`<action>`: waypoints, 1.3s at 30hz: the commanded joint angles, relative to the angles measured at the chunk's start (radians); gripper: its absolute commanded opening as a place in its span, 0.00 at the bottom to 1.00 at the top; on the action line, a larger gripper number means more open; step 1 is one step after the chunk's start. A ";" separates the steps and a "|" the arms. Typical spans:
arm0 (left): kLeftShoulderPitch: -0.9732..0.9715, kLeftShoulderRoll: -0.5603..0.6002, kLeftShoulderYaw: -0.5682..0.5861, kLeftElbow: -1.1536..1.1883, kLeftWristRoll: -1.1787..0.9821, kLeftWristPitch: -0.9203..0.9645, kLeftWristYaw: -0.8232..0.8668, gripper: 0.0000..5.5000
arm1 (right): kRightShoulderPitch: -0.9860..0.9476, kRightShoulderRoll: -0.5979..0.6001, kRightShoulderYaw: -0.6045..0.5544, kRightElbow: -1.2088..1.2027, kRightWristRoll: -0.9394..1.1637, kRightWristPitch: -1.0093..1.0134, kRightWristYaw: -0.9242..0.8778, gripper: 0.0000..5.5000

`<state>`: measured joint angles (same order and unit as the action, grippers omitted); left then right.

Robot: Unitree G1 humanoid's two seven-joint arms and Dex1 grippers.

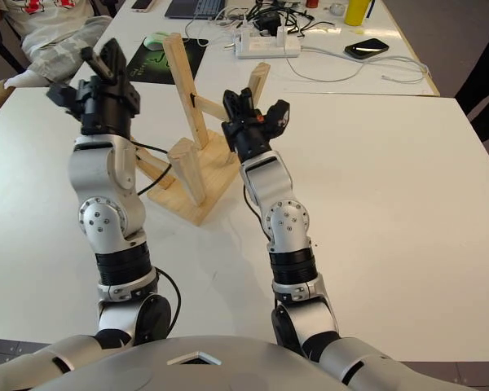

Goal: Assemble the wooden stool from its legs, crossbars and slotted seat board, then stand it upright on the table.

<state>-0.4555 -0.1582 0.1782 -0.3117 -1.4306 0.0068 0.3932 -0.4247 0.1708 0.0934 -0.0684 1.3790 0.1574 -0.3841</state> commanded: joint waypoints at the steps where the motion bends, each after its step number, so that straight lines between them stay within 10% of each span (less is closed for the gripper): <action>1: -0.094 0.032 0.047 -0.127 -0.011 0.003 0.025 0.00 | 0.091 0.141 -0.021 -0.028 -0.032 -0.017 -0.012 0.00; 9: -0.293 0.299 0.239 -0.152 -0.049 0.021 0.013 0.00 | 0.105 -0.074 0.036 -0.020 0.053 0.362 0.022 0.00; 15: -0.198 0.488 0.355 -0.137 -0.059 0.106 -0.035 0.00 | 0.005 -0.447 0.057 0.036 -0.221 0.604 0.293 0.00; 30: 0.201 0.512 0.311 -0.142 0.085 0.294 -0.055 0.00 | -0.165 -0.600 0.384 0.045 -0.768 0.642 0.933 0.00; 39: 0.244 0.502 0.319 -0.163 0.132 0.306 -0.093 0.00 | -0.044 -0.767 0.292 -0.134 -0.770 0.647 1.198 0.03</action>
<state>-0.2278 0.3421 0.4951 -0.4607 -1.3138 0.3079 0.3100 -0.5028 -0.5660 0.4146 -0.1722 0.6067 0.7935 0.7857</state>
